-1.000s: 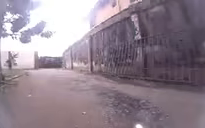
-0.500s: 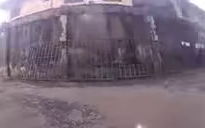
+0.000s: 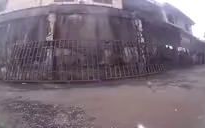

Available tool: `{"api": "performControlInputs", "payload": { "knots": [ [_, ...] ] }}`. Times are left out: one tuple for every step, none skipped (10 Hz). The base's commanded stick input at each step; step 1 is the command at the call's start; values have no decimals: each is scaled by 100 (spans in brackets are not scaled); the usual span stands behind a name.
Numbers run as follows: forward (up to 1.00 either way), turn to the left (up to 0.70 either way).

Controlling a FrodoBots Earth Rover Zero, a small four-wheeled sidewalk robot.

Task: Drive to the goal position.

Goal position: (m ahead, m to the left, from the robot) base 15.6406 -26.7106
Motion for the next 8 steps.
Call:
{"api": "performControlInputs", "payload": {
  "knots": [
    [0,-70],
    [0,-70],
    [0,-70],
    [0,-70],
    [0,-70],
    [0,-70],
    [0,-70],
    [0,-70]
  ]
}}
